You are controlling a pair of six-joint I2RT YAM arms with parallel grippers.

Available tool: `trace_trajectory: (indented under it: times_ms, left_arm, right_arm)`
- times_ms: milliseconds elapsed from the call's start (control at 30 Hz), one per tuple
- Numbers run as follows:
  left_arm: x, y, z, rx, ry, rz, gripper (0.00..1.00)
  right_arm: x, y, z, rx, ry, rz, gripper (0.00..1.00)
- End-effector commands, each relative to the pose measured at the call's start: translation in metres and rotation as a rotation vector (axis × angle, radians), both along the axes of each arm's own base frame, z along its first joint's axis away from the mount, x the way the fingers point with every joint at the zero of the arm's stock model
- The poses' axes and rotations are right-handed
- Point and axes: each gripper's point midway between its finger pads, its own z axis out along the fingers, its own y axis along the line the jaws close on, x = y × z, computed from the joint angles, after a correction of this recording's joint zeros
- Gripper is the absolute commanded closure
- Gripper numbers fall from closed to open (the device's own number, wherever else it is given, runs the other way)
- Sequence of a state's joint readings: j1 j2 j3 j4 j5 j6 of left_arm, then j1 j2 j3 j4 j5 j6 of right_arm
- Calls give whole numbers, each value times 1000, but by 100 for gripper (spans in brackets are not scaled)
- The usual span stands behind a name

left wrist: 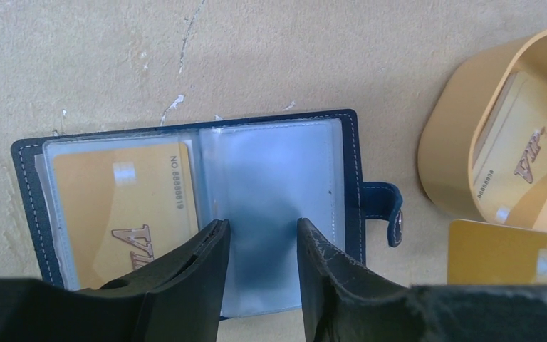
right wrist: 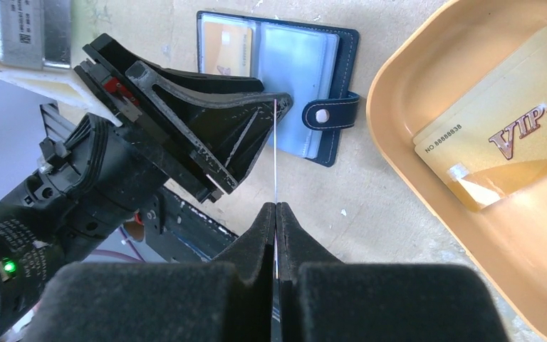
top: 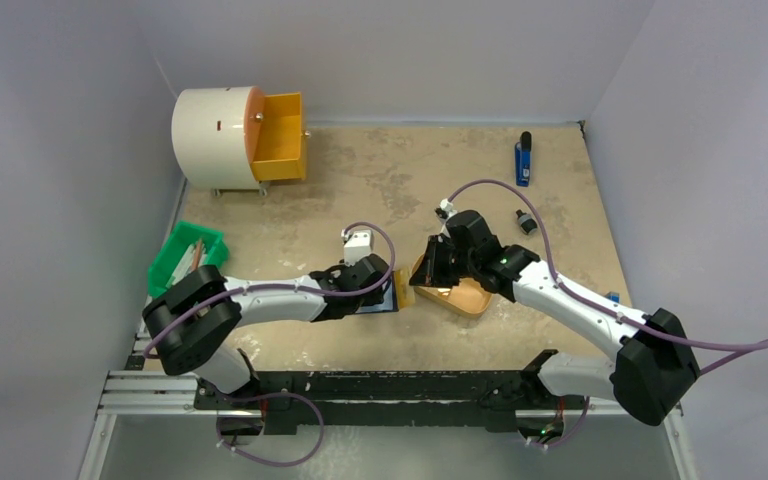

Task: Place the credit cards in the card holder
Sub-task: Turn over the card slot in the card holder.

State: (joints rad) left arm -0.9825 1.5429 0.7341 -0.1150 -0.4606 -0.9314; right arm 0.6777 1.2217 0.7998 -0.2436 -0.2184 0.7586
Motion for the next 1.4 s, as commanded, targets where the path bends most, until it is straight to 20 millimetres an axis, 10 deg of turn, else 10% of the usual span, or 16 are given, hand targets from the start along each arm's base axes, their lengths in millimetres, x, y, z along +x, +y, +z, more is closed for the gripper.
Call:
trace_trajectory:
  times_ms: [0, 533, 1367]
  left_arm:
    - [4, 7, -7, 47, -12, 20, 64]
    - [1, 25, -14, 80, -21, 66, 100]
    - [-4, 36, -17, 82, -24, 93, 100]
  right_arm:
    - [7, 4, 14, 29, -52, 2, 100]
    - [3, 15, 10, 51, -29, 69, 100]
    - [-6, 28, -29, 28, 130, 113, 100]
